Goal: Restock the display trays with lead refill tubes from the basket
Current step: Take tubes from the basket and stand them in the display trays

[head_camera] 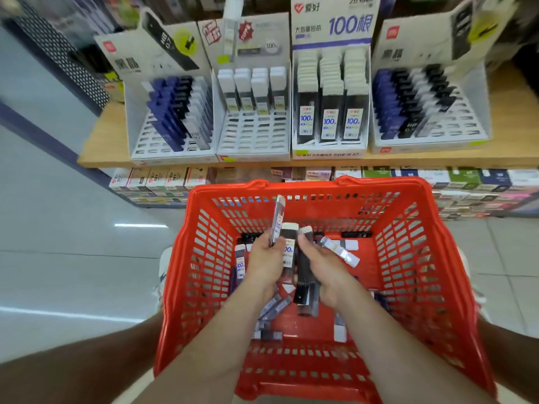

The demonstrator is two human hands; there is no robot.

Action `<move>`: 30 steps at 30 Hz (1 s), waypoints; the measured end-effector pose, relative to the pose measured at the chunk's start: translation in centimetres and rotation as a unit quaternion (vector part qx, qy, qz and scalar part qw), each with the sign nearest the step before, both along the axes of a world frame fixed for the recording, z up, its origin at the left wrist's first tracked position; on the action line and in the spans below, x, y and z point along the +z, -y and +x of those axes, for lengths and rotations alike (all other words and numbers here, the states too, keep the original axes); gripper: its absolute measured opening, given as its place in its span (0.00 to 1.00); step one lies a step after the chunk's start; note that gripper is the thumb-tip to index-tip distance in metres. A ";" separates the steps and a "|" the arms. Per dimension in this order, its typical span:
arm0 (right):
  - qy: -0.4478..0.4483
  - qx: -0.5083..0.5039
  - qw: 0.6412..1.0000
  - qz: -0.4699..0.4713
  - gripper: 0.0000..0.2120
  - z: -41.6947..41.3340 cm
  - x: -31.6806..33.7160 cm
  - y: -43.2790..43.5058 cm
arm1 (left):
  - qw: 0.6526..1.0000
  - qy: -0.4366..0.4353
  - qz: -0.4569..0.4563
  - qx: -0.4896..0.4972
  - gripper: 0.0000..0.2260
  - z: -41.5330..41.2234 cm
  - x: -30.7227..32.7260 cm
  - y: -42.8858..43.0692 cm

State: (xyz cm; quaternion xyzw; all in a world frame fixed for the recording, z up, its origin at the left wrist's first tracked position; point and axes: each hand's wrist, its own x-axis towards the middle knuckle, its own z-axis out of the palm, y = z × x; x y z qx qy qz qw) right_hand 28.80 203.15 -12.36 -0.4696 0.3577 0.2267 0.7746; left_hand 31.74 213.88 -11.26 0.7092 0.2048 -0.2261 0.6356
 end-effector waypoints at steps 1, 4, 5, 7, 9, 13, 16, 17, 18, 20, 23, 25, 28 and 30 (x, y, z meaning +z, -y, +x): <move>0.024 0.005 1.000 0.007 0.22 -0.1 0.8 0.1 | 1.000 0.012 -0.007 -0.002 0.11 -0.2 0.8 0.3; 0.082 0.019 0.996 0.032 0.09 -0.4 3.7 0.7 | 0.999 0.012 -0.028 0.007 0.21 -0.7 3.4 1.1; 0.093 0.019 0.995 0.038 0.07 -0.5 4.5 0.9 | 0.999 0.015 -0.039 0.012 0.22 -0.7 4.0 1.3; 0.120 0.032 0.992 0.021 0.05 -0.5 6.0 1.3 | 0.998 0.045 -0.039 -0.001 0.16 -0.8 6.2 1.8; 0.135 0.021 0.991 0.003 0.04 -0.5 7.2 1.7 | 0.996 0.075 -0.033 -0.018 0.17 -0.6 7.6 1.8; 0.180 -0.002 0.984 -0.008 0.07 -0.2 9.4 2.2 | 0.993 0.095 -0.049 -0.057 0.16 -0.5 10.0 1.4; 0.227 0.007 0.973 -0.039 0.09 0.0 11.5 1.5 | 0.990 0.089 -0.075 -0.080 0.13 -0.6 11.7 1.0; 0.237 0.009 0.970 -0.050 0.10 0.1 11.9 1.3 | 0.989 0.090 -0.081 -0.089 0.11 -0.6 12.2 0.9; 0.250 0.014 0.966 -0.066 0.10 0.2 12.6 1.2 | 0.987 0.100 -0.073 -0.102 0.09 -0.3 12.9 0.6; 0.272 0.039 0.956 -0.098 0.11 0.5 13.8 1.4 | 0.982 0.141 -0.066 -0.105 0.10 0.8 14.7 -0.2; 0.285 0.094 0.946 -0.124 0.13 1.1 15.3 2.0 | 0.977 0.197 -0.016 -0.085 0.12 3.4 18.0 -1.8; 0.282 0.098 0.946 -0.126 0.13 1.5 15.6 2.4 | 0.958 0.234 0.066 -0.149 0.10 4.7 20.0 -2.4; 0.276 0.070 0.947 -0.146 0.12 1.9 15.5 3.1 | 0.934 0.248 0.116 -0.229 0.05 6.2 21.5 -2.2; 0.265 0.021 0.952 -0.150 0.10 2.4 14.9 4.0 | 0.920 0.257 0.146 -0.258 0.05 7.5 21.9 -1.7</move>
